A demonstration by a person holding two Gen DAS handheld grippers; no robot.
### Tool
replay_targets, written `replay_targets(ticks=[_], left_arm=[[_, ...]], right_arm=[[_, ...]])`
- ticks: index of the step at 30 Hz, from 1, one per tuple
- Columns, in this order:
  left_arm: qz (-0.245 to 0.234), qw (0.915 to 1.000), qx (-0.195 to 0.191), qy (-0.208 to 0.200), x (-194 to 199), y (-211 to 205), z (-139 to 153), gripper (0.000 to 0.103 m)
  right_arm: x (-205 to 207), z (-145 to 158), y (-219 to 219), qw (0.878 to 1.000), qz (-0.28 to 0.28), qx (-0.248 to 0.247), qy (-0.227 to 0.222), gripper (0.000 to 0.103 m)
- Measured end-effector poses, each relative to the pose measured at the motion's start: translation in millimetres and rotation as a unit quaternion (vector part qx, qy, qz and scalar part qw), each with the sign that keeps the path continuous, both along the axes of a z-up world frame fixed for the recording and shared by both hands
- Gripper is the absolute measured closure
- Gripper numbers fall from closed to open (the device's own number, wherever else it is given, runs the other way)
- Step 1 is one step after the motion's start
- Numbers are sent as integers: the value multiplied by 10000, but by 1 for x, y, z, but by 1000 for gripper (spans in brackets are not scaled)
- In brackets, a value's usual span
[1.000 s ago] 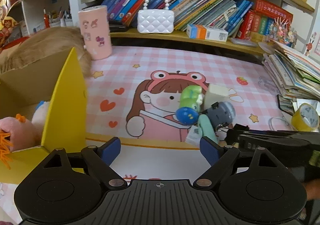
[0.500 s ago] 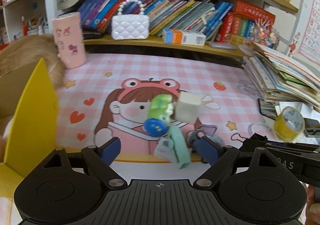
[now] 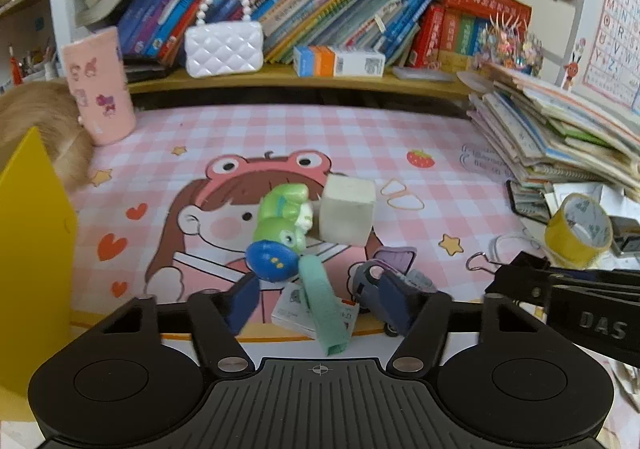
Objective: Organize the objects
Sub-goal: 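Grasp the mint-green roller with the left gripper while the right grasps the black binder clip, then carry the mint-green roller and black binder clip over the yellow box with both grippers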
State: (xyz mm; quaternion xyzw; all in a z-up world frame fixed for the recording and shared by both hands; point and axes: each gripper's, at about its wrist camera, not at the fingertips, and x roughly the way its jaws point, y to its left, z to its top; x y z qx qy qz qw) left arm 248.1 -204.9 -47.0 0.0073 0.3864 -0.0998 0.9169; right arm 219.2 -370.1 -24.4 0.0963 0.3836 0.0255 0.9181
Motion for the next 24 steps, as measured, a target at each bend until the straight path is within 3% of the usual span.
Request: replay_targets(ticks=[3,6,9,10,17,24], left_arm=[[72,9998,-43,159,7,-2,-9,50],[191,9989,-200,391,13,1,-21,65],[152,9993,-114,308,12,2,-22,84],[172,9993,-132,313,12,5,-21,86],[370,9980,-501,49,-11,32,3,86],[464,9969,-636,-84,-51,61,22,86]], right_arm=[[0,1,0,10000,-22,-33,-13,80],[-1,0,0,10000,-59,-28,12,80],[-1,0,2,10000,-50,-10,42,80],[-2,0,3,10000,-49,1,31,80],[-9,3,17,9999,140,20,-9,80],[-24,3,44,9991,434,18,27,80]])
